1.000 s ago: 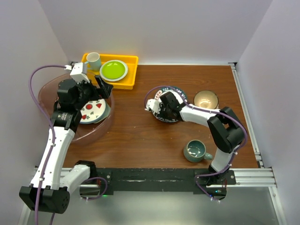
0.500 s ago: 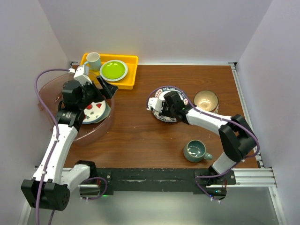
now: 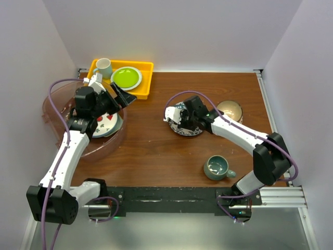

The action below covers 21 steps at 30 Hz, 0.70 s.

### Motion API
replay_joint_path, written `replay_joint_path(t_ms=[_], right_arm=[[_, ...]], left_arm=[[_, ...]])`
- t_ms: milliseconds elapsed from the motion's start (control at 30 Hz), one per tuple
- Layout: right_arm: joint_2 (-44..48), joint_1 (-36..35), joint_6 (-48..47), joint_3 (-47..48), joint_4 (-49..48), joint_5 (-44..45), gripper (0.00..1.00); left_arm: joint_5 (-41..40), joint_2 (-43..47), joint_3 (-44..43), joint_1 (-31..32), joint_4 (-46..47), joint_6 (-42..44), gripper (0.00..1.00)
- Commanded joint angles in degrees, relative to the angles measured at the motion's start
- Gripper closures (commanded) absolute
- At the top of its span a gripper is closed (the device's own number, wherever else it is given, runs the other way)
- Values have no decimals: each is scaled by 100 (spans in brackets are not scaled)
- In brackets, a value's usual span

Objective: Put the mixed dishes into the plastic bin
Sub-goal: Pick up the plate at the center of the board.

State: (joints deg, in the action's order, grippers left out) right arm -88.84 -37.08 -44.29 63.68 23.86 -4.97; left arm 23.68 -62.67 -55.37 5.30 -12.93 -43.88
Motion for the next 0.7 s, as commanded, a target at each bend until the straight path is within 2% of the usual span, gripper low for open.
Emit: replay_joint_path(t_ms=[0,200,367,533,667], right_arm=[[262,-1,-44,575,338,-399,100],[253,-1,-62,988,646,-619,100],[270,8,-44,1234,839,-803,100],[297,8,26,1489,971,-944,100],[349,-1,96,1761,1112,-1058,100]], left_arm=[[374,-17,123,24,501,-454,0],[585,-166,159,120,774,-920,0],[445,-333,167,480,923,-1430,0],[-108,-710,27,1068,801,-2097,0],[-618,-1079,-402,1438,143,-2528,0]])
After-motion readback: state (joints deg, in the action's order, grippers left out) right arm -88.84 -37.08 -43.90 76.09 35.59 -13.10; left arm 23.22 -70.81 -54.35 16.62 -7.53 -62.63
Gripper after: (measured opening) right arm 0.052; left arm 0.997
